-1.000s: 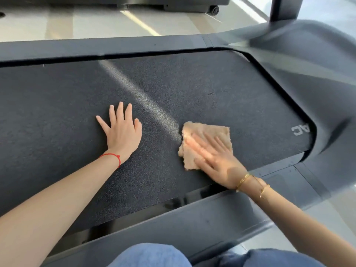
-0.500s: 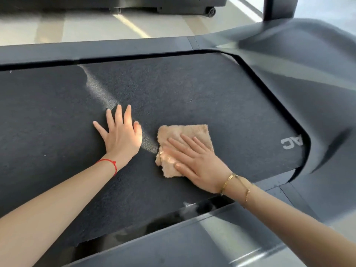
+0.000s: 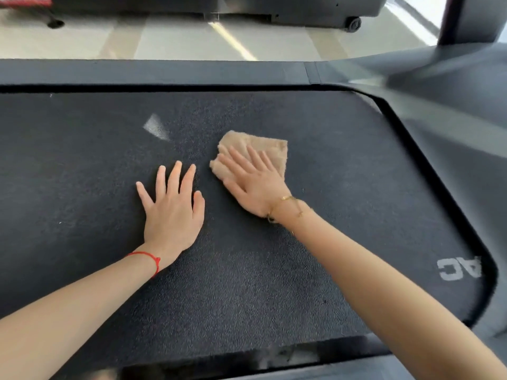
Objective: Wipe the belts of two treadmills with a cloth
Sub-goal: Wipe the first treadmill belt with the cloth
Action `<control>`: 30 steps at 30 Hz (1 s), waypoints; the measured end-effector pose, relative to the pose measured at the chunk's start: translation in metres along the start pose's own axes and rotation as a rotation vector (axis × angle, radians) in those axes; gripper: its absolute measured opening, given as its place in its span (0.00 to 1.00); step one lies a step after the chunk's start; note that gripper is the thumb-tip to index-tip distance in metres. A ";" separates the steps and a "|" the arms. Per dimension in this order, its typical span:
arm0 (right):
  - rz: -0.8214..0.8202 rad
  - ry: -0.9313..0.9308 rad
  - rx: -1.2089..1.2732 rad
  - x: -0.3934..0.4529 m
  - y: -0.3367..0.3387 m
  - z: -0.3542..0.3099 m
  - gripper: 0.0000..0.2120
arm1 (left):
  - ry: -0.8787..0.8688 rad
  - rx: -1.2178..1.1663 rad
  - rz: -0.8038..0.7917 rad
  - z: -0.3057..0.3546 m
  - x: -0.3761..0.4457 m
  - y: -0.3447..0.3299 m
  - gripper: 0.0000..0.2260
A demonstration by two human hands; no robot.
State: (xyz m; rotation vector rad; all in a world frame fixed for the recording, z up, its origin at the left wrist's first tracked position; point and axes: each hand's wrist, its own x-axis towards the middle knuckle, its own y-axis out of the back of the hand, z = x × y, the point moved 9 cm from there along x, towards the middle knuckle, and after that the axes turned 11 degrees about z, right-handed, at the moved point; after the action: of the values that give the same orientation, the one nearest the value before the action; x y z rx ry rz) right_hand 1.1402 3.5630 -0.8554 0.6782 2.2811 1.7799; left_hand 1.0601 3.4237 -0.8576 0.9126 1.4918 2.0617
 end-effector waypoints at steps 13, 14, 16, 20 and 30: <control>0.033 -0.194 -0.096 0.086 0.020 0.119 0.26 | 0.010 -0.011 -0.003 0.000 0.003 -0.001 0.26; 0.021 -0.216 -0.097 0.104 0.017 0.119 0.26 | 0.011 -0.008 -0.005 0.000 0.004 -0.002 0.26; -0.008 -0.248 -0.075 0.134 0.009 0.109 0.26 | 0.012 0.005 -0.012 -0.001 0.004 -0.003 0.27; -0.057 -0.186 -0.025 0.170 -0.012 0.049 0.26 | 0.012 0.011 -0.023 -0.001 0.004 -0.004 0.27; 0.023 0.121 -0.025 0.092 -0.001 0.040 0.24 | -0.009 0.036 -0.040 0.001 0.004 -0.005 0.30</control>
State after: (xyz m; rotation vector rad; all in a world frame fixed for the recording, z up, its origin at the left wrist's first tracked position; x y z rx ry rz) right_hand 1.0750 3.6392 -0.8546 0.6101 2.3317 1.9055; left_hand 1.0573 3.4286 -0.8606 0.8972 1.5348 2.0053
